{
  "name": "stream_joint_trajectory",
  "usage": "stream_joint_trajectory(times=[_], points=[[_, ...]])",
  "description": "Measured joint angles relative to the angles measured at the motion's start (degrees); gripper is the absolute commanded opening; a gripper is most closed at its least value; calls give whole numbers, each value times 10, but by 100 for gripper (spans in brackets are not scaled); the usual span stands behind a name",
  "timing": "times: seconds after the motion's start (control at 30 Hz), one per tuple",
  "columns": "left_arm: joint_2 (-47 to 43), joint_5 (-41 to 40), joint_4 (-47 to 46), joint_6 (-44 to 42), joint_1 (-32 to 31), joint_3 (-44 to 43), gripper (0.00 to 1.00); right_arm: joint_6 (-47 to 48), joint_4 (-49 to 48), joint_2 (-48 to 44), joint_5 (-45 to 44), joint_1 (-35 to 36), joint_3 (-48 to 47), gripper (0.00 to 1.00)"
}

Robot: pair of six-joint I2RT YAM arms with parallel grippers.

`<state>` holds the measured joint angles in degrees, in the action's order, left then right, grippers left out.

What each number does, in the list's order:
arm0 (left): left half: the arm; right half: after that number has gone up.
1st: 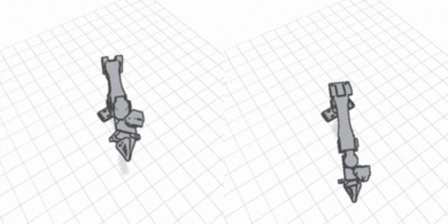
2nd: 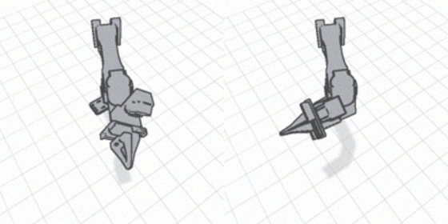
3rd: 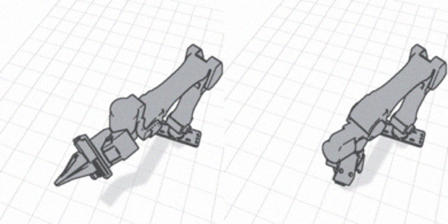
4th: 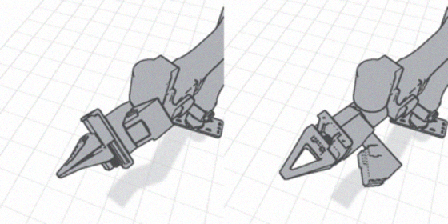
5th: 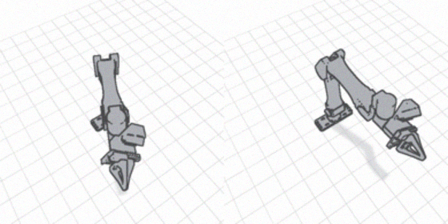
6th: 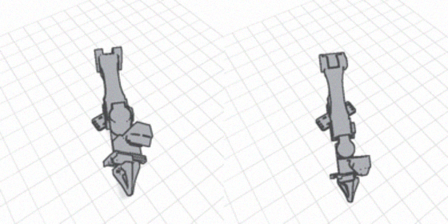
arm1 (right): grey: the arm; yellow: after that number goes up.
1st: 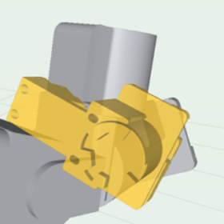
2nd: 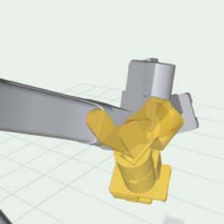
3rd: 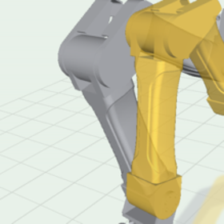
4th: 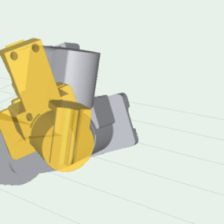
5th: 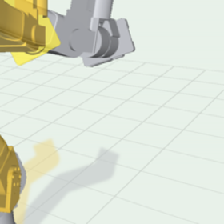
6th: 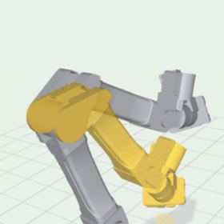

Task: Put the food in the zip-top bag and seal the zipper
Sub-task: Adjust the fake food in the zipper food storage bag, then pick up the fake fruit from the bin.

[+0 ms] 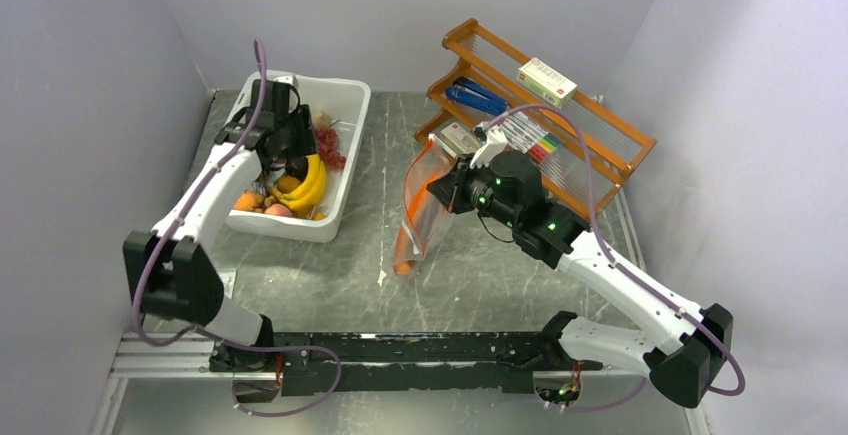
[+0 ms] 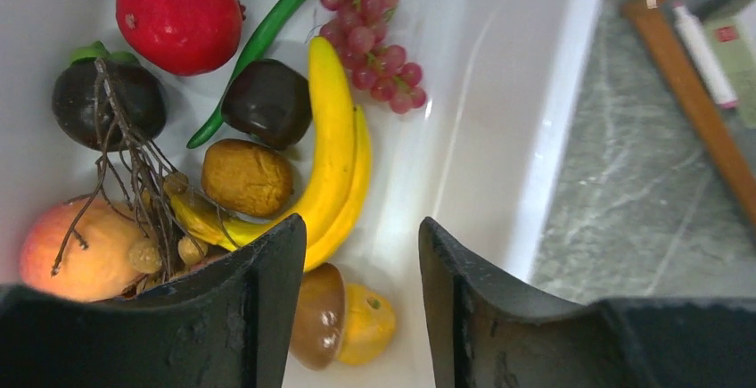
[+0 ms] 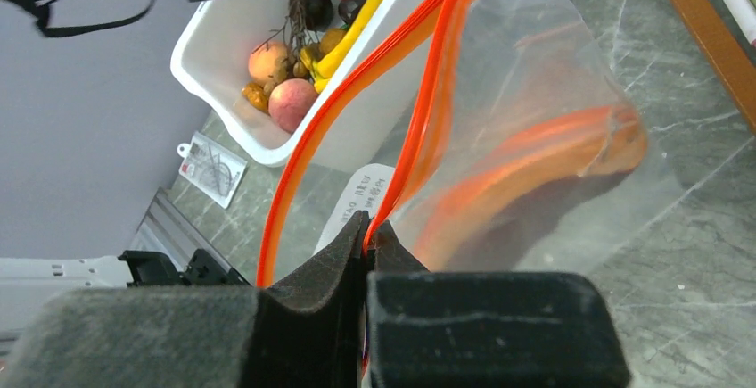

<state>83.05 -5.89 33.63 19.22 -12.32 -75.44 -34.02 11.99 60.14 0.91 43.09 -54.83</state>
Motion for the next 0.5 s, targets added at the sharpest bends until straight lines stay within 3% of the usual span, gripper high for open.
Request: stream_joint_trajectory(times=[0.5], points=[[195, 92, -6, -29, 58, -55, 37, -1, -4, -1, -2, 0, 10, 0]])
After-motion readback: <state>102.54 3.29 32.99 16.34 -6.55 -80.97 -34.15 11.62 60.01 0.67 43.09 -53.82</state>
